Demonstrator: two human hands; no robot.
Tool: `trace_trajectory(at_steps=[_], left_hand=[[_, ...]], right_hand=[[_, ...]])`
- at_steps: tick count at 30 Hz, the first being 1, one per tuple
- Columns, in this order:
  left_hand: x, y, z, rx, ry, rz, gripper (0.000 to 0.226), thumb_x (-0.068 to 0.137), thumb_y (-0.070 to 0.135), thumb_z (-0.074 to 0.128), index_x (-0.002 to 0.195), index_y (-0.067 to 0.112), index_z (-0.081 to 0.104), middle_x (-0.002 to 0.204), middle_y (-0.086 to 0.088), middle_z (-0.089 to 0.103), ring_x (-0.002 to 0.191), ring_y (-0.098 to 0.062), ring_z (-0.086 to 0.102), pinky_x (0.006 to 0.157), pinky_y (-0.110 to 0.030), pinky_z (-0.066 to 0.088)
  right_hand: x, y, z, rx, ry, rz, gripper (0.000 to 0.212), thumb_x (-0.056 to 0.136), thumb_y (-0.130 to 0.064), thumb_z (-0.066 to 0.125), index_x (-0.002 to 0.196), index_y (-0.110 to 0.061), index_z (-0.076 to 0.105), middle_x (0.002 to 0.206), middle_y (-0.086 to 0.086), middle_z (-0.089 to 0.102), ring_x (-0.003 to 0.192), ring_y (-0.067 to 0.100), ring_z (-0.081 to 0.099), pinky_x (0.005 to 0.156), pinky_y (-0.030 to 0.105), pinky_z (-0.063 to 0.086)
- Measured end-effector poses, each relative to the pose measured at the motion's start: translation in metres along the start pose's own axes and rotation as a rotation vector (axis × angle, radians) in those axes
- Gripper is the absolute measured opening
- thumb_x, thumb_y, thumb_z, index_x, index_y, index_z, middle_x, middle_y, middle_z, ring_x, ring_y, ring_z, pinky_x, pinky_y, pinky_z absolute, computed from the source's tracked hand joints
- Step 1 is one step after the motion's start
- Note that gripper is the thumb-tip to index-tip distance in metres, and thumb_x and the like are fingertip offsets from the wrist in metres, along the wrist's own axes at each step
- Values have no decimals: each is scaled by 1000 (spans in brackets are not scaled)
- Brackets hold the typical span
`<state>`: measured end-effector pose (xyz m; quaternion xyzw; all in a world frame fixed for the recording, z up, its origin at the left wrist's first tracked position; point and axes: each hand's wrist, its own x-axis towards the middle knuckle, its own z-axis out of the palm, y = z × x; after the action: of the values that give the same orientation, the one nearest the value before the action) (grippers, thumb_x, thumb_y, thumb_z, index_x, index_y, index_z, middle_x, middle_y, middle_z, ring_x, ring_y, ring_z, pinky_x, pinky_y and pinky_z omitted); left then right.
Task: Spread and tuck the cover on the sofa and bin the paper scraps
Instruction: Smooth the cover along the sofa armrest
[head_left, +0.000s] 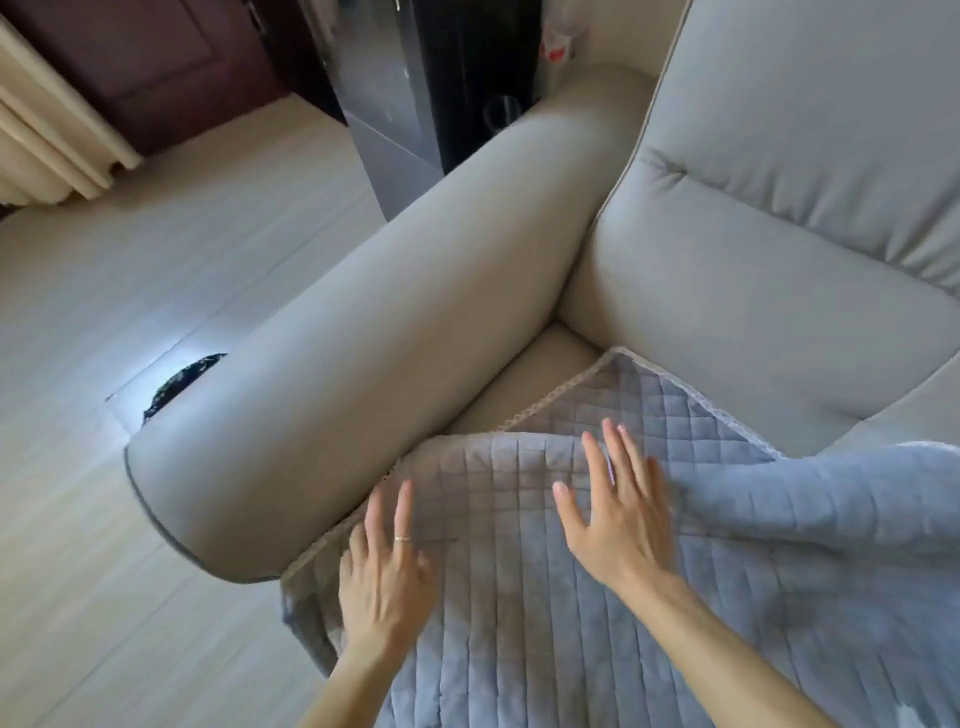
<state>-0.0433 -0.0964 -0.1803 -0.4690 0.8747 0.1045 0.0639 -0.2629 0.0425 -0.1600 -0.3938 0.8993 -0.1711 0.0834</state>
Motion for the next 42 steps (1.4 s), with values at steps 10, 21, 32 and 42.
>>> trace_trajectory(at_steps=[10, 21, 32, 42], left_hand=[[8, -44, 66, 61, -129, 78, 97, 70, 92, 34, 152, 46, 12, 163, 5, -17, 148, -30, -18, 113, -60, -6], [-63, -63, 95, 125, -261, 189, 87, 54, 85, 65, 131, 46, 56, 163, -8, 14, 146, -36, 21, 108, -70, 14], [-107, -83, 82, 178, -395, 235, 55, 80, 70, 38, 123, 44, 60, 137, -10, 54, 91, -36, 63, 71, -44, 48], [-68, -22, -7, 2, -194, 120, 40, 88, 29, 44, 126, 18, 46, 125, -2, 54, 120, -25, 49, 93, -38, 42]], right_hand=[[-14, -15, 89, -272, -633, -31, 88, 85, -80, 19, 143, -40, -33, 148, -8, -48, 136, 21, -45, 104, 79, -2], [-103, -33, 97, -434, -906, 94, 94, 92, -67, 36, 149, -28, -27, 148, 2, -48, 143, 37, -31, 104, 76, 24], [-125, -54, 71, -537, -1104, 46, 84, 87, -65, 44, 156, -30, 8, 164, 6, -7, 147, 39, 12, 112, 56, 29], [-73, -65, -1, -114, -601, 20, 43, 95, -48, 40, 133, -31, 51, 136, -3, 55, 123, 25, 52, 95, 38, 44]])
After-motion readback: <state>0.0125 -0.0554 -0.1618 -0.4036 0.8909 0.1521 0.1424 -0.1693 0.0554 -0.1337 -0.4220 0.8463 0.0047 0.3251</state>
